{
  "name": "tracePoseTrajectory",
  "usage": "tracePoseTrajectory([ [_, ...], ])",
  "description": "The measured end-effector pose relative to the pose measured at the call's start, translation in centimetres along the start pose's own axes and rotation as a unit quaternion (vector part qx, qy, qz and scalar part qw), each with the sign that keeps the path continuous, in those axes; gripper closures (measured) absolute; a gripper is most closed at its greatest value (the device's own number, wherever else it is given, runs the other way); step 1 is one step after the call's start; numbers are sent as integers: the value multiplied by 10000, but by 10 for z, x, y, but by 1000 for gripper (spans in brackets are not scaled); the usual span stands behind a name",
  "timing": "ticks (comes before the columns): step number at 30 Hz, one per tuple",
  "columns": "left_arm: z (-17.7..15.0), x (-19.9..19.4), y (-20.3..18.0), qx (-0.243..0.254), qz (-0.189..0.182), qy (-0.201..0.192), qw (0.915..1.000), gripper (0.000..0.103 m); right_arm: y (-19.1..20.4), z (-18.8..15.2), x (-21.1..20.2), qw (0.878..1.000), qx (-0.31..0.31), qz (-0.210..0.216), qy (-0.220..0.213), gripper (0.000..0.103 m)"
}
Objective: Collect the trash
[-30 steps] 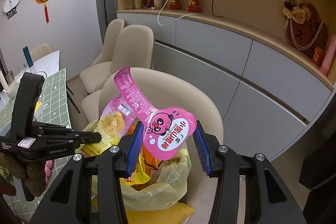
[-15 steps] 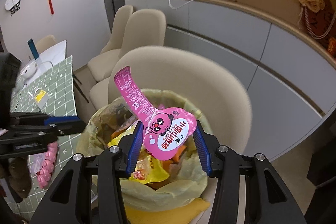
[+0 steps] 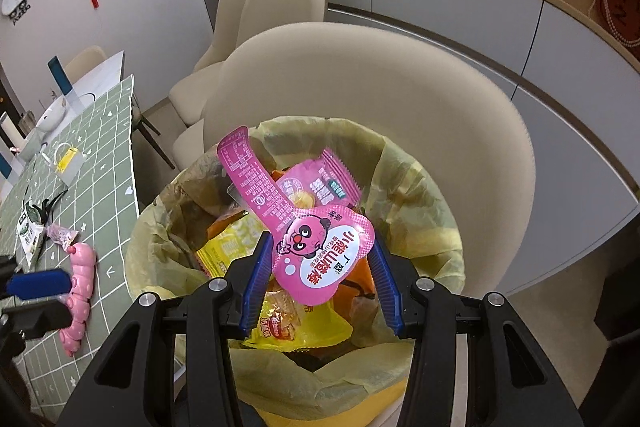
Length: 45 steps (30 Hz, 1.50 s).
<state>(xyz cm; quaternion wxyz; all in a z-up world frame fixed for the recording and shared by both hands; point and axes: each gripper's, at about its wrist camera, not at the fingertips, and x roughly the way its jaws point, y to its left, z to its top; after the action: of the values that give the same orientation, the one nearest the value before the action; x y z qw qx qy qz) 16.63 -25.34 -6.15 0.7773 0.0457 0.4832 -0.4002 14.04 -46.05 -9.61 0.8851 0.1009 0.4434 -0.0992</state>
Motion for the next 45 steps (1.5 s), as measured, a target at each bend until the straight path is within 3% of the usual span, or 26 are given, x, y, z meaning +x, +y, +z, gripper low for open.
tracePoseTrajectory([
  [9, -23, -17, 9, -58, 98, -1, 9999, 69, 6, -5, 9, 9998, 25, 180, 52, 57],
  [11, -29, -23, 16, -123, 201, -45, 9997, 69, 10, -6, 4, 9999, -44, 154, -8, 46],
  [17, -50, -51, 54, -494, 714, -231, 9960, 68, 18, -8, -23, 9992, -74, 201, -349, 46],
  [20, -70, -73, 91, -910, 1160, -334, 9885, 68, 26, -10, -39, 9977, -150, 359, -554, 46],
  [25, -112, -109, 154, -1815, 1873, -437, 9644, 68, 56, -17, -57, 9942, -446, 744, -640, 46],
  [29, -140, -136, 191, -2429, 2159, -598, 9438, 68, 89, -25, -64, 9911, -800, 848, -643, 46],
  [32, -151, -147, 205, -2619, 2206, -666, 9372, 68, 114, -32, -70, 9873, -989, 1024, -704, 46],
  [38, -156, -154, 209, -2519, 2176, -733, 9401, 68, 166, -46, -69, 9794, -1353, 1358, -631, 46],
  [45, -122, -133, 207, -1842, 1831, -907, 9614, 67, 202, -66, -60, 9771, -1668, 1216, -508, 46],
])
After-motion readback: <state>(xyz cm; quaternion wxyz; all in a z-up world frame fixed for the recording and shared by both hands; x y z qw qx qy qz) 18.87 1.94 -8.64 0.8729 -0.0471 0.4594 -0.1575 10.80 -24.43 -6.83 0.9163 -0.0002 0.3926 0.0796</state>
